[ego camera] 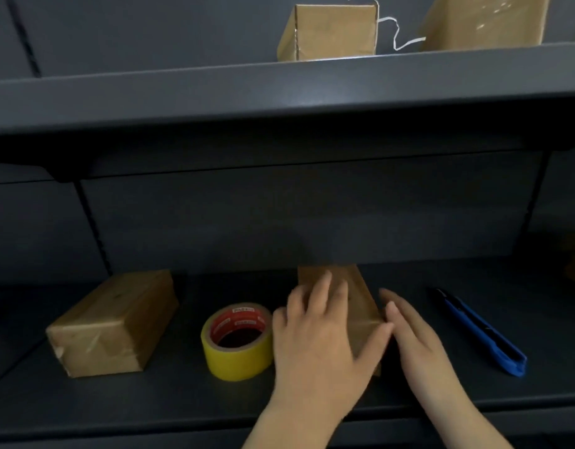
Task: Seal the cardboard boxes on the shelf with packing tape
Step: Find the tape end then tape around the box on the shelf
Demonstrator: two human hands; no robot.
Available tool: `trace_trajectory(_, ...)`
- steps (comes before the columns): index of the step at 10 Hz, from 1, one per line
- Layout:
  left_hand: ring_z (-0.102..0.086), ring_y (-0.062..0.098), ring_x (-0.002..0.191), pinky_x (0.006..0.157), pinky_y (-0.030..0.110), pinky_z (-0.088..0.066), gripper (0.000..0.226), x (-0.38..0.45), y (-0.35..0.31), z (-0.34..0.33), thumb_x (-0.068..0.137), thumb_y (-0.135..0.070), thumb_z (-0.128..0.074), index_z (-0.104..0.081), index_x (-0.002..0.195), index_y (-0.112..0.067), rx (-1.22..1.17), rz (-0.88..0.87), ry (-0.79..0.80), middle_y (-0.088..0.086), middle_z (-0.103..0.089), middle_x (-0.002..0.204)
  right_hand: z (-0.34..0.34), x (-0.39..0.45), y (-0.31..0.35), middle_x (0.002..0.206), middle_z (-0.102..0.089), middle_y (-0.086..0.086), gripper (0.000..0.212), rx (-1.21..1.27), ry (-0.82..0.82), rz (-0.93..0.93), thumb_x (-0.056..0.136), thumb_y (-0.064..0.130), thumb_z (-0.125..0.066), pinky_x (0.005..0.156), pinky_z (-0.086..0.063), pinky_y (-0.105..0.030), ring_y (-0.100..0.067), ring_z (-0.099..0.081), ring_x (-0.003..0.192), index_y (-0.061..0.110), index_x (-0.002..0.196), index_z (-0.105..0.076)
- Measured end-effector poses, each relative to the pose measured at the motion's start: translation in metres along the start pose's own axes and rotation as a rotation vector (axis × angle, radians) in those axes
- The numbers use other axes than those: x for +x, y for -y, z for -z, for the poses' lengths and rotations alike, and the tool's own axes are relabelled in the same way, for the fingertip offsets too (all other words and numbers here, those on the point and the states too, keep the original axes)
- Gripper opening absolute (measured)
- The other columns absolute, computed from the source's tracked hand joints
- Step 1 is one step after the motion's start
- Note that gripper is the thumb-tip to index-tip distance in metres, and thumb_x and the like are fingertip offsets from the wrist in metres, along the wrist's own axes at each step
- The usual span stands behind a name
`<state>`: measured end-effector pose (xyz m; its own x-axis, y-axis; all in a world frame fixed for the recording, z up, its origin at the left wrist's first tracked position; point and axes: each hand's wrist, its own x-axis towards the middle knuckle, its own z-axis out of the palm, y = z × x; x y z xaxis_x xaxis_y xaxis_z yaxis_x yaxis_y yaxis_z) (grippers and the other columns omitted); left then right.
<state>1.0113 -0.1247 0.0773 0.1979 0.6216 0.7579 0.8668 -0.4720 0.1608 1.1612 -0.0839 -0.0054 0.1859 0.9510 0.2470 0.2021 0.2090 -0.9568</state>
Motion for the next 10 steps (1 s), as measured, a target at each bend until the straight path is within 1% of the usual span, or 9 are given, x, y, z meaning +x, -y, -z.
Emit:
trace_trajectory(1, -0.055, 0.012, 0.112, 0.092, 0.036, -0.042, 0.053, -0.02, 0.043, -0.021, 0.083, -0.057, -0.028, -0.057, 0.118, -0.031, -0.075, 0.195, 0.156, -0.01, -0.06, 0.121, 0.002, -0.015, 0.002, 0.137, -0.033, 0.034, 0.051, -0.401, -0.024, 0.361, 0.08, 0.067, -0.047, 0.101, -0.025, -0.015, 0.014, -0.025, 0.129, 0.056, 0.128, -0.034)
trace_trajectory(2, -0.05, 0.011, 0.112, 0.097, 0.038, -0.033, 0.054, -0.033, 0.084, -0.036, 0.076, -0.064, -0.032, -0.05, 0.119, -0.036, 0.12, 0.379, 0.227, -0.013, -0.055, 0.122, -0.004, -0.015, 0.002, 0.137, -0.047, 0.012, 0.06, -0.774, -0.052, 0.652, 0.077, 0.059, -0.053, 0.107, -0.027, -0.039, -0.008, -0.036, 0.132, 0.034, 0.131, -0.047)
trace_trajectory(4, -0.057, 0.007, 0.097, 0.101, 0.037, -0.025, 0.038, -0.038, 0.101, -0.053, 0.079, -0.063, -0.044, -0.059, 0.098, -0.034, 0.297, 0.345, 0.407, -0.013, -0.066, 0.1, -0.007, 0.004, 0.006, 0.121, -0.062, 0.0, 0.053, -0.96, -0.065, 0.57, 0.07, 0.033, -0.077, 0.098, -0.04, -0.045, -0.022, -0.06, 0.11, 0.02, 0.119, -0.062)
trace_trajectory(5, -0.056, -0.001, 0.09, 0.101, 0.033, -0.028, 0.022, -0.046, 0.108, -0.044, 0.083, -0.053, -0.048, -0.058, 0.089, -0.034, 0.135, 0.294, 0.305, -0.015, -0.065, 0.09, -0.001, 0.011, 0.011, 0.127, -0.054, 0.011, 0.051, -0.82, 0.009, 0.496, 0.078, 0.043, -0.064, 0.106, -0.033, -0.038, -0.008, -0.048, 0.12, 0.029, 0.126, -0.054)
trace_trajectory(6, -0.052, -0.007, 0.087, 0.085, 0.031, -0.041, 0.015, -0.05, 0.105, -0.029, 0.076, -0.049, -0.061, -0.057, 0.073, -0.036, -0.348, 0.387, 0.045, -0.017, -0.059, 0.081, 0.006, 0.016, 0.027, 0.121, -0.048, 0.031, 0.039, -0.386, 0.016, 0.417, 0.079, 0.057, -0.055, 0.097, -0.034, -0.016, 0.013, -0.043, 0.114, 0.047, 0.116, -0.049)
trace_trajectory(7, -0.061, 0.006, 0.082, 0.064, 0.016, -0.048, 0.036, -0.045, 0.088, -0.009, 0.062, -0.068, -0.06, -0.064, 0.087, -0.043, -0.722, 0.437, -0.031, -0.002, -0.065, 0.085, 0.01, 0.024, 0.051, 0.113, -0.064, 0.018, 0.035, -0.035, 0.076, 0.354, 0.081, 0.048, -0.059, 0.093, -0.041, -0.018, 0.006, -0.054, 0.109, 0.037, 0.114, -0.057)
trace_trajectory(8, -0.059, 0.008, 0.095, 0.073, 0.024, -0.051, 0.041, -0.036, 0.067, 0.003, 0.061, -0.071, -0.059, -0.064, 0.092, -0.044, -0.822, 0.29, -0.031, -0.02, -0.064, 0.1, 0.008, 0.028, 0.079, 0.114, -0.066, 0.013, 0.056, 0.063, 0.35, 0.297, 0.072, 0.058, -0.055, 0.095, -0.043, -0.027, -0.003, -0.059, 0.108, 0.027, 0.118, -0.059)
trace_trajectory(9, -0.058, 0.006, 0.101, 0.084, 0.035, -0.049, 0.048, -0.03, 0.053, 0.003, 0.069, -0.071, -0.054, -0.062, 0.094, -0.031, -0.845, 0.141, -0.039, -0.019, -0.064, 0.1, 0.001, 0.024, 0.099, 0.116, -0.066, 0.011, 0.077, 0.051, 0.506, 0.299, 0.06, 0.077, -0.056, 0.092, -0.048, -0.027, -0.006, -0.06, 0.109, 0.027, 0.118, -0.061)
trace_trajectory(10, -0.059, -0.003, 0.094, 0.096, 0.023, -0.039, 0.042, -0.026, 0.048, 0.0, 0.078, -0.063, -0.05, -0.061, 0.088, -0.024, -0.745, 0.007, -0.062, -0.011, -0.065, 0.094, -0.003, 0.018, 0.109, 0.107, -0.07, 0.007, 0.053, 0.098, 0.527, 0.296, 0.069, 0.055, -0.066, 0.078, -0.053, -0.02, -0.009, -0.065, 0.099, 0.024, 0.111, -0.066)
